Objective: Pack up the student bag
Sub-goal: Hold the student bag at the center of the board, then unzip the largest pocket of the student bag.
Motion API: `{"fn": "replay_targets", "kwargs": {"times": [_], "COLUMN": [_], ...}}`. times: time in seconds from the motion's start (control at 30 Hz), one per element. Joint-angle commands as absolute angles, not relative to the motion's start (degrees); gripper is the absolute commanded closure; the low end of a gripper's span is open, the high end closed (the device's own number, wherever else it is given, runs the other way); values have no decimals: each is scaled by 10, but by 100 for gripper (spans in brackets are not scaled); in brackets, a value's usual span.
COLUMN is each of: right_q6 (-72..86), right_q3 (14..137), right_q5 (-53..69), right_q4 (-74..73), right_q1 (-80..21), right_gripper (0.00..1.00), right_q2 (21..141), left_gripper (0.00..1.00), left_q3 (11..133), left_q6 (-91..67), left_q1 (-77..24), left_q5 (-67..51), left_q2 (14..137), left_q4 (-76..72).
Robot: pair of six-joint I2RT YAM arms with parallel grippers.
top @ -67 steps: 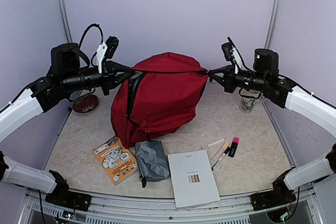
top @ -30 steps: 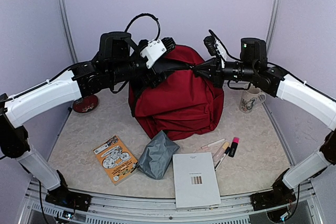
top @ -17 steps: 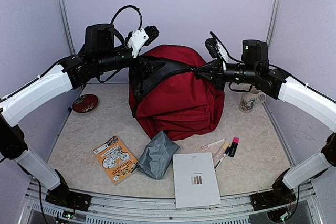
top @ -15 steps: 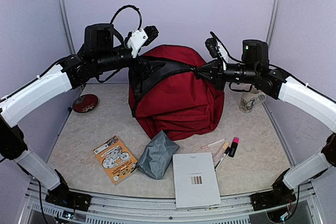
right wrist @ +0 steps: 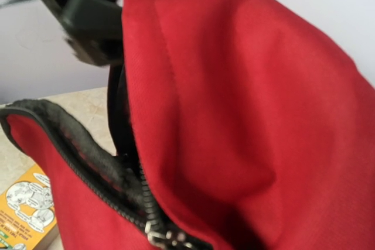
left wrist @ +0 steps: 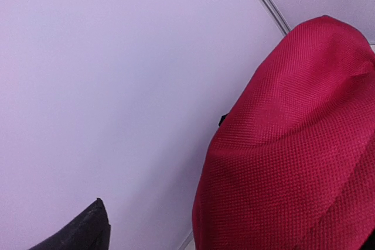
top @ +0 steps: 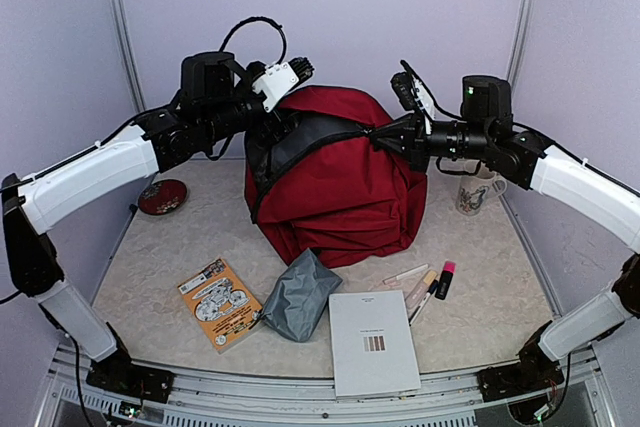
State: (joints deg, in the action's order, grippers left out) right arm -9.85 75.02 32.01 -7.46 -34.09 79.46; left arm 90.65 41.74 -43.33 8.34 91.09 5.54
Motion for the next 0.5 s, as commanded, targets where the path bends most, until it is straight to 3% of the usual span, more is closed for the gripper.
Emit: {"fn": "replay_targets", "kwargs": {"times": [0.0,0.03,0.1,0.13,0.47], "right_q6": [-100,-99,-97,-95,-8], "right_q3": [742,741,739,740,653], "right_q5": [332,329,311,297,254], "right_q4": [-70,-71,-76,-82,-99], "right_q1": [-346,-346,-346,-345,-232], "right_gripper": [100,100,100,100,100], "right_q2": [773,771,768,767,732], "left_gripper": [22,37,81,98,100], "left_q3": [919,921,922,923,918], "left_q6": [444,444,431,421,326], "left_q1": [-441,-443,-445,-443,-407], "left_q5": [86,77,68,67,88], "left_q2": [937,939,939,937,866], "left_q4": [46,55,61,58,15]}}
